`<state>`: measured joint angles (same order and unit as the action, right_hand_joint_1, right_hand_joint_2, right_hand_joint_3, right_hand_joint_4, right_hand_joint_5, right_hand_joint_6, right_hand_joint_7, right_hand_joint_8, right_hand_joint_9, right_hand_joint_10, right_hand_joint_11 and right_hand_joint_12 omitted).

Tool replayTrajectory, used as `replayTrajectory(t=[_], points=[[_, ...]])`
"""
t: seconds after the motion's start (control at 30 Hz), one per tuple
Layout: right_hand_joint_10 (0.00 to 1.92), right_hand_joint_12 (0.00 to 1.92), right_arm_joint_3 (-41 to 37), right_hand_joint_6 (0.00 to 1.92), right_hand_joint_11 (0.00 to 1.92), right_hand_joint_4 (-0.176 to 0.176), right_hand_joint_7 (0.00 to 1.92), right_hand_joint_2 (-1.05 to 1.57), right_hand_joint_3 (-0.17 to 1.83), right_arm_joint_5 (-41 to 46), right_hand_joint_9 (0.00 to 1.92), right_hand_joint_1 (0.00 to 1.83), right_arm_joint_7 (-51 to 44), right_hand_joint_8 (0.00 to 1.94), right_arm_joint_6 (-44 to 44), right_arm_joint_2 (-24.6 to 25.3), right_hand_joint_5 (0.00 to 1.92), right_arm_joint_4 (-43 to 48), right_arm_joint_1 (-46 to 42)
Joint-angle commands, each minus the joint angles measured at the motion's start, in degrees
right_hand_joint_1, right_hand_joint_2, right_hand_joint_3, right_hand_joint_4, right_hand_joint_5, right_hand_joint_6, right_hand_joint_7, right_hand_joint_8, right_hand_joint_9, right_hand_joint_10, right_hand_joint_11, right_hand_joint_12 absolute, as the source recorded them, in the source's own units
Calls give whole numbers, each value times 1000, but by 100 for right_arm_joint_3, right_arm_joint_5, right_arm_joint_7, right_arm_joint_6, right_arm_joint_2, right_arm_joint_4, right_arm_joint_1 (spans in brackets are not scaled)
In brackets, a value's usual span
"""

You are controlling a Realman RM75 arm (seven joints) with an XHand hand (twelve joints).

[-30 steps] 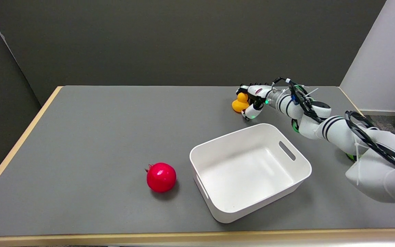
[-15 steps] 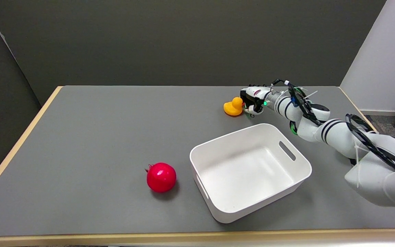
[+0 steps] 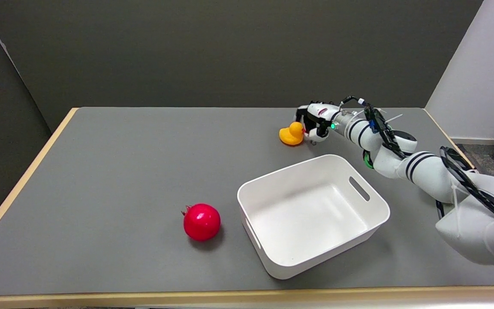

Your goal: Pick up the yellow duck.

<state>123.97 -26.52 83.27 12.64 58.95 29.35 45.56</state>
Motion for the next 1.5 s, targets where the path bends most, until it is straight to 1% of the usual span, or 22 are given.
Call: replayTrajectory(t=[0.03,0.13,0.4,0.5,0.63,0.73,0.83,0.93,1.4,1.5], points=[[812,1579,-404,322,102,23,288,652,987,32,291,905,-2,386,28,-362,117,1128,-396],[735,1509,-365,286,125,21,233,635,992,16,250,872,21,331,50,-362,86,1149,-388],[721,1470,-255,272,150,20,232,626,996,25,248,846,45,324,50,-337,86,1159,-347],[722,1459,-64,268,166,20,236,624,996,32,249,833,45,326,50,-311,88,1181,-310],[728,1451,256,270,189,20,250,621,993,0,255,818,45,332,1,-172,89,1079,-206],[733,1451,396,283,197,21,258,619,987,0,259,809,45,333,-6,-33,91,817,-115],[741,1443,433,306,201,22,271,629,968,0,262,797,45,318,-6,129,88,488,-68],[739,1449,434,313,196,19,276,622,987,0,268,785,45,344,-14,230,115,299,-61],[781,1453,379,365,204,16,325,627,973,40,303,791,45,374,-62,261,146,381,-205],[859,1473,376,437,214,11,398,667,958,40,367,833,45,437,-62,269,216,400,-213]])
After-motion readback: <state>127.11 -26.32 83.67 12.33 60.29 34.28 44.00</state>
